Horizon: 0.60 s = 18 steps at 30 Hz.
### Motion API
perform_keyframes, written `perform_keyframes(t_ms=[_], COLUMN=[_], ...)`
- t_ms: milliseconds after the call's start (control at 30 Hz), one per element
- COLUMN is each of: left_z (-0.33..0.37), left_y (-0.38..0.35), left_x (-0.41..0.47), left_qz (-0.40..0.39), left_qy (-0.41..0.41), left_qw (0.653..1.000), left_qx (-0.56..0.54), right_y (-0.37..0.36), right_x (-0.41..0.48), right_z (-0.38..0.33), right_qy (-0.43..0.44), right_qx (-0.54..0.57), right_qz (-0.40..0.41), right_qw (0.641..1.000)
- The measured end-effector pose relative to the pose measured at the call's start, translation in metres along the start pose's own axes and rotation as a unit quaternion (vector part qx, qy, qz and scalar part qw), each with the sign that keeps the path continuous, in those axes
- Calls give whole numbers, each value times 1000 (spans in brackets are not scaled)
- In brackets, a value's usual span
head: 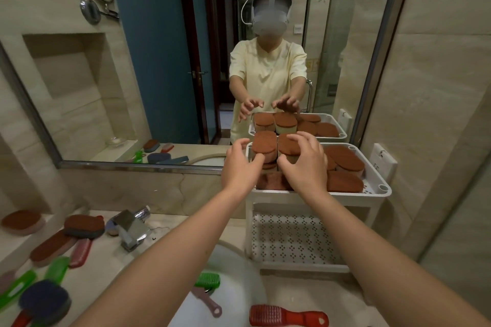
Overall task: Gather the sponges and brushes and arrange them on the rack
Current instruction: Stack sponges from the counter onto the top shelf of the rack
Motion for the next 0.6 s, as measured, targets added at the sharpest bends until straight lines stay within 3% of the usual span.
perform_keyframes(t_ms=[333,600], left_z=[-70,-145], left_y=[71,151], left_x=[-42,-49], left_qz=[64,128], left_qy=[-2,59], left_qw=[991,984], left_qx=[-114,-107], right_y=[-44,-125], right_x=[-34,-82], right_z=[-90,-160], right_qy=[123,109], right_qx=[154,261], right_qz=[9,-96], right_qw=[980,955])
Point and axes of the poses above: each hand's wrist, its own x-axis towards the middle knuckle, its own y-axis out of the back of the hand, z = x × y, the point moved 6 cm from there along x, towards the middle knuckle, and after that the axes turned 15 degrees about y, right-handed, at the moved point
